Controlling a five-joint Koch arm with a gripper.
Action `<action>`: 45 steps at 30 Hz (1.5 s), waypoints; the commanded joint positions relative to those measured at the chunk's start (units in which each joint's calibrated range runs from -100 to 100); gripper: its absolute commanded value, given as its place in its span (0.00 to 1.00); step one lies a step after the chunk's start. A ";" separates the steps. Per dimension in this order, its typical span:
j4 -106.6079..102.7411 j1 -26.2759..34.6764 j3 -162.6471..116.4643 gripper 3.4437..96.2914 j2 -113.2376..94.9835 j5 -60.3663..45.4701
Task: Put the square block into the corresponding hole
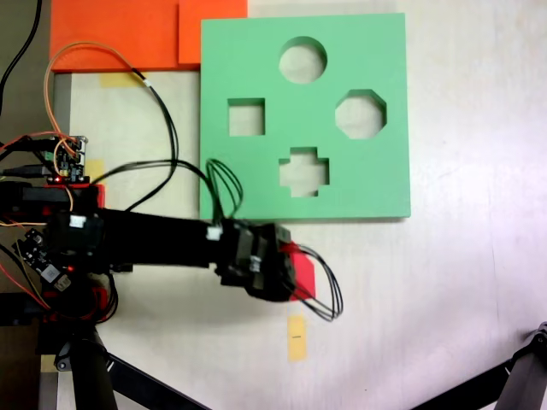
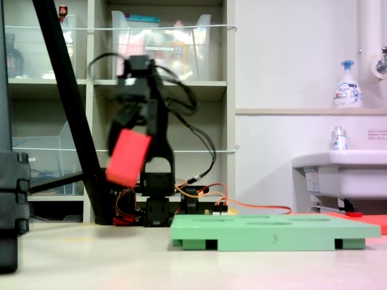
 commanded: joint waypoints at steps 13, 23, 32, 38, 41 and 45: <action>-2.84 25.45 6.19 0.32 13.91 29.45; -2.84 27.84 14.27 0.32 26.20 33.02; -2.84 28.77 17.86 0.32 33.47 33.11; -2.84 28.86 18.06 0.32 37.66 33.16; -2.84 28.86 18.06 0.32 38.63 33.16; -2.84 28.86 18.56 0.32 41.29 33.16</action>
